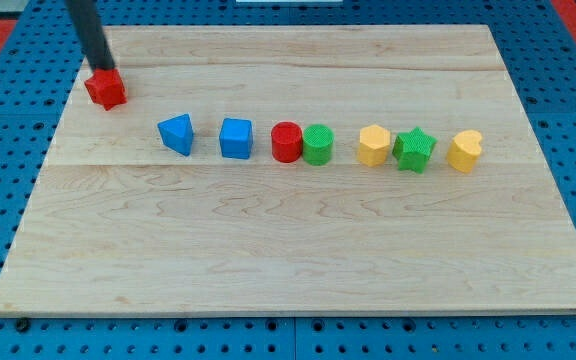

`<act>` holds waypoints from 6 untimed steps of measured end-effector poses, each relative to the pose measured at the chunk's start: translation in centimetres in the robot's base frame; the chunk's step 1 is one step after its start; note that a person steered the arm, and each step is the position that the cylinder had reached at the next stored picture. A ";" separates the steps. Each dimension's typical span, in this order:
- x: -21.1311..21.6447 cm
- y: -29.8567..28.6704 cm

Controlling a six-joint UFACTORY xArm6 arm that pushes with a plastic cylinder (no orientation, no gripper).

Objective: Slide the red star to the downward slightly

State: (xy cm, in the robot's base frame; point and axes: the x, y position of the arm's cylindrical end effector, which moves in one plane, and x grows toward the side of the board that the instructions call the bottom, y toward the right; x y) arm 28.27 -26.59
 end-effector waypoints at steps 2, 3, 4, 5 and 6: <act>1.3 0.1; -0.2 2.1; 0.2 3.6; 3.8 3.6; 6.4 3.6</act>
